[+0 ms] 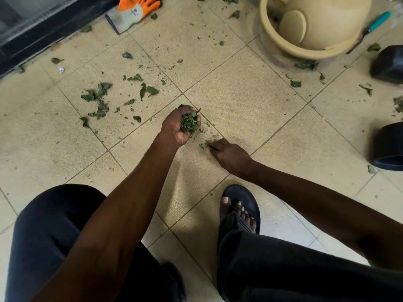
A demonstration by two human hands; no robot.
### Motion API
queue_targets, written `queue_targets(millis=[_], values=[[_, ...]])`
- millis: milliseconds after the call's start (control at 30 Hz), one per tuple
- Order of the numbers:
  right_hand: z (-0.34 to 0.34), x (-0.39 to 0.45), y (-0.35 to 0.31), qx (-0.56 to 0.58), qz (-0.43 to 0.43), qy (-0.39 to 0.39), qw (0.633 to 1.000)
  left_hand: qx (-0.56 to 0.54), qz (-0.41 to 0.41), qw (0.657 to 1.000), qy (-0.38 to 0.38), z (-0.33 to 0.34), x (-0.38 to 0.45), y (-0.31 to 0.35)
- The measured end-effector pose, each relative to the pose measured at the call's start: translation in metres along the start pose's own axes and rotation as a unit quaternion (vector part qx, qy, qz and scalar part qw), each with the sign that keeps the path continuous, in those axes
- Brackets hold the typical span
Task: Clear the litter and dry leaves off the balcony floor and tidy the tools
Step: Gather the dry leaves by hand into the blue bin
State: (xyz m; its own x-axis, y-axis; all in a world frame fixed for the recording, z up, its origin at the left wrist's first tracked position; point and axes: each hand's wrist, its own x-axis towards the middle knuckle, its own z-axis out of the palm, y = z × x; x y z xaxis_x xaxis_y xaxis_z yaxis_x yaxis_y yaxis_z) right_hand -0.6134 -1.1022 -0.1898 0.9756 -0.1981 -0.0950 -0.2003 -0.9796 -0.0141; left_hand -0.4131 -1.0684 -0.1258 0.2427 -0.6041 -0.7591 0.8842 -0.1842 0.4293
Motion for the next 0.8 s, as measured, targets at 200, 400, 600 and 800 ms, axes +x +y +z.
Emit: queue_targets(millis=[200,400,600,800], values=[[0.0,0.004,-0.008,0.03,0.044,0.009,0.999,-0.001,-0.005,1.0,0.006,-0.002,-0.008,-0.001],[-0.04,0.021,0.048,0.572,0.492,0.156,0.638,0.011,0.001,1.0,0.009,-0.01,-0.009,-0.003],[-0.082,0.035,0.053,0.808,0.443,0.093,0.377,0.071,-0.028,0.997,0.015,-0.012,-0.007,-0.017],[-0.103,0.062,-0.01,0.471,0.386,0.164,0.776,0.052,-0.01,0.999,0.007,-0.002,-0.006,-0.033]])
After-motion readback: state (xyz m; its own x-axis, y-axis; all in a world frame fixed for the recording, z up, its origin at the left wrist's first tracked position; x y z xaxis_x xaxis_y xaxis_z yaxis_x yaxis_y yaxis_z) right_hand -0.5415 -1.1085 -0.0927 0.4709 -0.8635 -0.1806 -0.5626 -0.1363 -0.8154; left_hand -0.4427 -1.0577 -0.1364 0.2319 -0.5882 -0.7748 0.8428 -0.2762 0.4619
